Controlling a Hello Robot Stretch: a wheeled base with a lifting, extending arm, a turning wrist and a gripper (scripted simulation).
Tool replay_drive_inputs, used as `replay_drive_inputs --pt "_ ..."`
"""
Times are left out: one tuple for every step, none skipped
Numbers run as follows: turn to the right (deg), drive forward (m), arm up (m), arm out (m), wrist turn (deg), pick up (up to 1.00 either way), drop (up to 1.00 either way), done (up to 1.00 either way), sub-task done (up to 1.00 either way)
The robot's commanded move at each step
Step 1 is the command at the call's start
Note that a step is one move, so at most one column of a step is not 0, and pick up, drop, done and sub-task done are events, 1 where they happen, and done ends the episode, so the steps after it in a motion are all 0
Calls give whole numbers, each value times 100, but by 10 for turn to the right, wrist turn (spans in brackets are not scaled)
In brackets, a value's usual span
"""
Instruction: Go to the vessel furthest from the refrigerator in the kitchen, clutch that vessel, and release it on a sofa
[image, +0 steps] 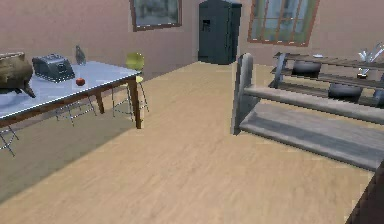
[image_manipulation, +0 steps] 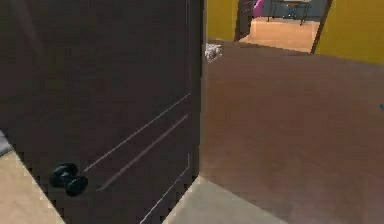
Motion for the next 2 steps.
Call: replay_drive_inputs --pt "0 50 0 0 0 0 0 0 0" --pt "30 0 0 0 0 0 0 0 0"
